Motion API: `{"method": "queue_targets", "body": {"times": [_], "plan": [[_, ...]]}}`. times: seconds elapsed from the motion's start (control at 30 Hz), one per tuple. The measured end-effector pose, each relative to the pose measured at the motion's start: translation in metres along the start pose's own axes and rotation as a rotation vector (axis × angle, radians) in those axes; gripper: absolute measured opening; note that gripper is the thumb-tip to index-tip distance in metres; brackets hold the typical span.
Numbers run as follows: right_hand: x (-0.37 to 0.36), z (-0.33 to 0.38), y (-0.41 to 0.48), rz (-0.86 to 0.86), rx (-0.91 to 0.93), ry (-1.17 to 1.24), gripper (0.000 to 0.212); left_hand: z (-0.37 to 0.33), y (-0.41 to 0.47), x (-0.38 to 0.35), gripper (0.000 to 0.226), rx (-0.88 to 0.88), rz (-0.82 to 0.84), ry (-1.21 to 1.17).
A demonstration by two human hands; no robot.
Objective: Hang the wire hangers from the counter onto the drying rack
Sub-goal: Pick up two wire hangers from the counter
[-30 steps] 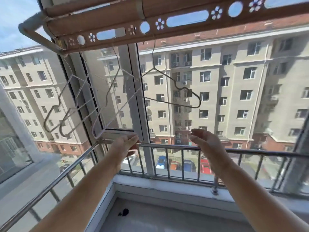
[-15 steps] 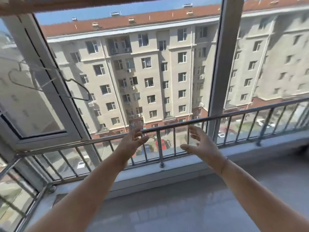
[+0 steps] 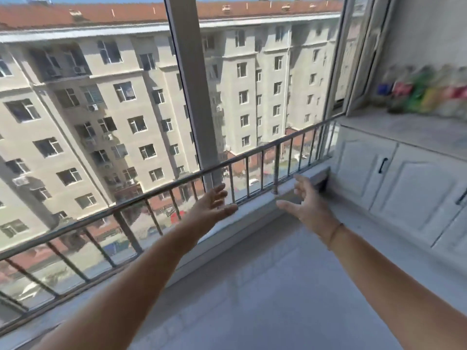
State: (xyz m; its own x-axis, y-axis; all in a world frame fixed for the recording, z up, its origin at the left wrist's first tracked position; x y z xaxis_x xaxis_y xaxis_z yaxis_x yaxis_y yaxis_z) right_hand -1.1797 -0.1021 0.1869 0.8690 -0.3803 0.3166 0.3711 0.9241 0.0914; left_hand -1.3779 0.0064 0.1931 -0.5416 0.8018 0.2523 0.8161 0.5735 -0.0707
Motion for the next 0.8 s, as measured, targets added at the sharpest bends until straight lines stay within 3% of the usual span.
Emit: {"method": "queue_targets", "body": {"times": [0.2,0.4,0.63,0.8], "plan": [[0.137,-0.043,-0.013,-0.172,-0.046,-0.001,0.078,-0.026,0.087,-0.129,0.084,-0.035,0.201,0.021],[0.252,-0.090,-0.027,-0.369,-0.120,-0.013,0.079,-0.043,0.171,-0.238,0.075,-0.055,0.386,0.052],[0.362,-0.151,-0.025,-0.568,-0.214,-0.016,0.076,-0.052,0.278,-0.332,0.090,-0.077,0.555,0.072],[0.449,-0.186,-0.003,-0.737,-0.248,0.028,0.069,-0.066,0.369,-0.385,0.086,-0.074,0.644,0.036]]}}
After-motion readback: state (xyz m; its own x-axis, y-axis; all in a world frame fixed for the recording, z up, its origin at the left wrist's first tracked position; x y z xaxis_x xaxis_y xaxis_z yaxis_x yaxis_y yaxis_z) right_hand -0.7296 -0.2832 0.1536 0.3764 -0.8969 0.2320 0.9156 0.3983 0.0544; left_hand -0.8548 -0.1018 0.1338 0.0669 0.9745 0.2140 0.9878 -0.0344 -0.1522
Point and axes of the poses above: each hand's wrist, its own y-axis towards the middle knuckle, its own x-axis out of the back of the hand, z = x × y, the point moved 10 cm from there along y, towards the middle knuckle, and after that the axes turned 11 degrees about z, right-handed, at the moved point
